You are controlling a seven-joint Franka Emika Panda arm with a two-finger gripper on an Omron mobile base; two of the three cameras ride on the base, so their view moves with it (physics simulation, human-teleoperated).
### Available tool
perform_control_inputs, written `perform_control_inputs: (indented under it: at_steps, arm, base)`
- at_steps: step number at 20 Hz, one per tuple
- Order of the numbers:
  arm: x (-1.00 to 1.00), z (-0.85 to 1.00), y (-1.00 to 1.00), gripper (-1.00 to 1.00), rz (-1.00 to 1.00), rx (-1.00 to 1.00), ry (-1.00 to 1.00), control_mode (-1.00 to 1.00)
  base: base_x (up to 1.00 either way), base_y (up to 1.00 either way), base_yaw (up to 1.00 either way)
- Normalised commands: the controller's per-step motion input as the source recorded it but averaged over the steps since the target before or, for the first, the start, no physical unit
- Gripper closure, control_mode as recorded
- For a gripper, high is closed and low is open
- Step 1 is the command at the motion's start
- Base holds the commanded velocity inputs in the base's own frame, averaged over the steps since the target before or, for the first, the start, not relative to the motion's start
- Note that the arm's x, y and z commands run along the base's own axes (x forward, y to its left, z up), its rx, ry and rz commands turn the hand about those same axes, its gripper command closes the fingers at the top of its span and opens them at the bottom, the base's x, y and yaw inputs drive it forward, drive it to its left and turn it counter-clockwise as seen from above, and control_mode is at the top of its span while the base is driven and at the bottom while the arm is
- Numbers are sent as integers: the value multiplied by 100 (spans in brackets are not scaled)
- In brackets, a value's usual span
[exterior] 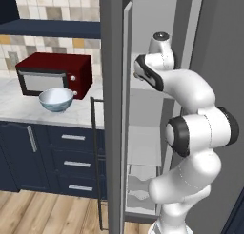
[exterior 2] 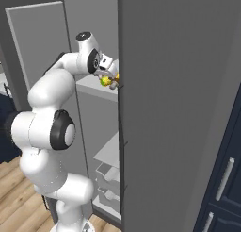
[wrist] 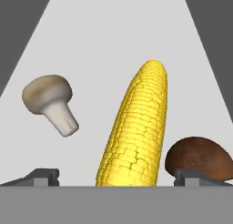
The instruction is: Take the mushroom, corn, and mushroom from the freezer and place them in the bowl on the counter.
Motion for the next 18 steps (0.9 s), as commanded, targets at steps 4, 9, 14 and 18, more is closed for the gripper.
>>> perform_control_inputs:
  at_steps: [4, 9, 14, 18]
  arm:
    - [23, 0, -1, -100, -3, 0, 0, -100]
    - [-10, -3, -4, -100, -11, 0, 0, -100]
    - [0, -12, 0, -100, -10, 0, 1, -100]
    - [0, -1, -1, -100, -7, 4, 2, -100]
  base:
    - [0, 0, 0]
    - [0, 0, 0]
    - [0, 0, 0]
    - [0, 0, 0]
